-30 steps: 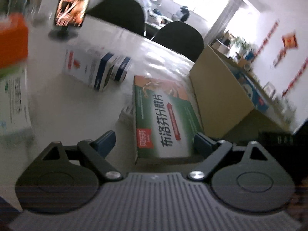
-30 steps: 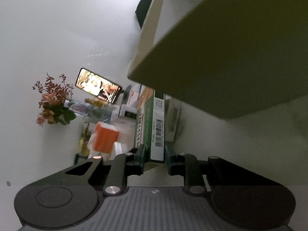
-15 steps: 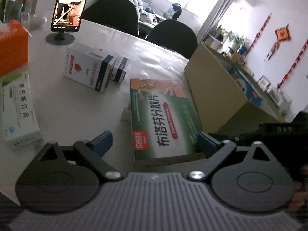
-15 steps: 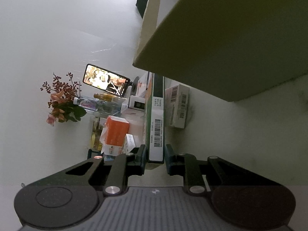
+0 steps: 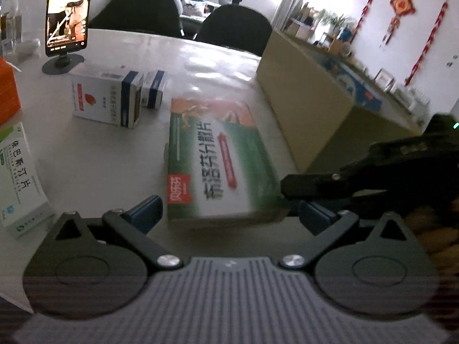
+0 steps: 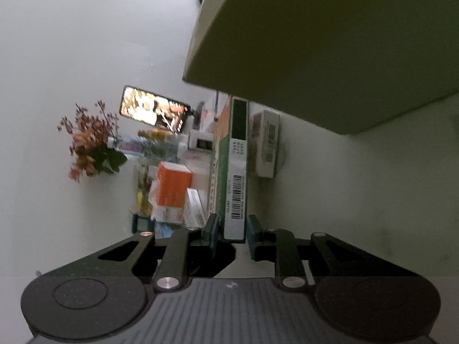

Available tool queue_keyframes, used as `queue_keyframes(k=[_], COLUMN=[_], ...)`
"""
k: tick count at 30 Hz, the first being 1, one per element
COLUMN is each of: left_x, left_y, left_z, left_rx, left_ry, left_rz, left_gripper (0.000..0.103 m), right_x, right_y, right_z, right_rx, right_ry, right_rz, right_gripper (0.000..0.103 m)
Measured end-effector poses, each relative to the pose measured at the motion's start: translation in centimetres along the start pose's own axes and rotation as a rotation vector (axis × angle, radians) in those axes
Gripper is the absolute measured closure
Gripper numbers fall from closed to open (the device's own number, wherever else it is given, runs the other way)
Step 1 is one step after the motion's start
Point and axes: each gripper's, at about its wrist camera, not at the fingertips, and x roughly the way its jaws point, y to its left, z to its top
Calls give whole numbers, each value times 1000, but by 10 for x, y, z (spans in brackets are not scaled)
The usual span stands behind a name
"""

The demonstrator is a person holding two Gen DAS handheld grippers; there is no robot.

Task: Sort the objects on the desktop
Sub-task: 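Grasp the ibuprofen box with the right gripper while the left gripper releases it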

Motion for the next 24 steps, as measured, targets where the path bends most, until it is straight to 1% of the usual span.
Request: queue_keyframes(k=[1,2,3,7,12,13,15,16,17,23,24], left_x=[3,5,7,16,26,28,30,29,27,17,15], left_y=[-1,-2,-4,-16,-29,-30,-30,-29,-27,-18,-16], left_z=[0,0,0,1,2,2,2,2,1,-2,-2], left_rx=[3,5,13,48,92,90,85,79,73,35,24], left_ry=[8,16,19,31,45,45,43,40,38,22,22], left_rz=[21,43,60,129,214,225,246,237,227,166,147], left_gripper=[0,0,0,0,1,2,11,15,17,18,18], right_x=[1,1,0,-3,-2,-1,0,1,2,7,8], right_y=[1,1,2,0,-7,-8,-9,-9,-9,-9,-9], right_z=[0,0,0,2,4,5,5,5,5,9,10], right_rx=[-4,-2,-2,-2,24,25,25,25,24,26,24], right_ry=[11,10,1,-57,-75,-75,-76,-77,-80,-81,-78], right_rz=[-2,-3,-7,-53,-58,-59,-61,-61,-59,-28,-26], right_gripper=[71,61,56,51,49,49,49,49,49,49,49])
